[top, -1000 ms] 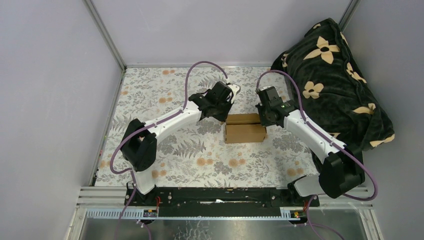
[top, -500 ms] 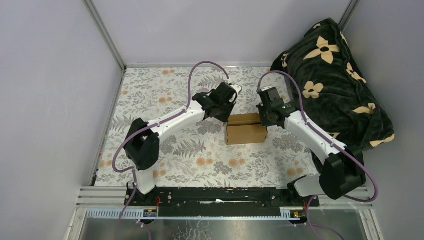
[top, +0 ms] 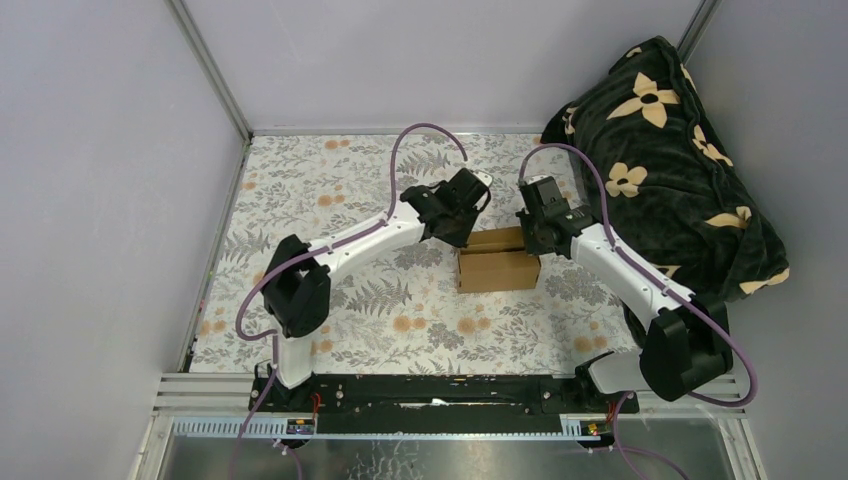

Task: Fold the paper box
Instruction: Close the paper box at the center of the board.

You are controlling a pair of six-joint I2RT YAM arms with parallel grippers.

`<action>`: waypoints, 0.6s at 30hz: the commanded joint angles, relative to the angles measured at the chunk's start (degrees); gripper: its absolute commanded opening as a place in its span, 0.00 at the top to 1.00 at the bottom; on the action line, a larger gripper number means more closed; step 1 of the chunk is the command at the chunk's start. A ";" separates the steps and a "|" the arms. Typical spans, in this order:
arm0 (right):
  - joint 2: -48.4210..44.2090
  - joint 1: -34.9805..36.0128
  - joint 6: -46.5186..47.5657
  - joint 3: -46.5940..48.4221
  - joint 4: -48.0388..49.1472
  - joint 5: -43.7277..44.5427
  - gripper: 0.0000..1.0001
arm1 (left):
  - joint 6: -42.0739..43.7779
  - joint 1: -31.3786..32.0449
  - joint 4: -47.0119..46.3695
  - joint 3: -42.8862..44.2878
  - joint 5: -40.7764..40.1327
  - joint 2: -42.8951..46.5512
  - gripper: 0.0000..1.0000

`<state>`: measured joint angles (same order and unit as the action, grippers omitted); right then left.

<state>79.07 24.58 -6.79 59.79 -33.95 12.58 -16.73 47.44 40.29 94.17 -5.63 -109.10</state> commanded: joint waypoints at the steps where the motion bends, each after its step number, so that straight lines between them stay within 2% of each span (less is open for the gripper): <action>1: -2.10 0.29 -2.85 -0.92 1.59 -2.75 1.00 | -4.10 2.52 0.58 2.96 0.33 -1.87 0.82; 18: -6.78 0.29 -6.35 -6.39 5.30 -0.84 1.00 | -12.61 4.51 3.69 6.07 -6.65 -1.56 0.81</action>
<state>74.15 24.43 -10.41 54.89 -31.14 13.58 -25.87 50.22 44.88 97.71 -11.79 -110.41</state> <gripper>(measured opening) 0.018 0.186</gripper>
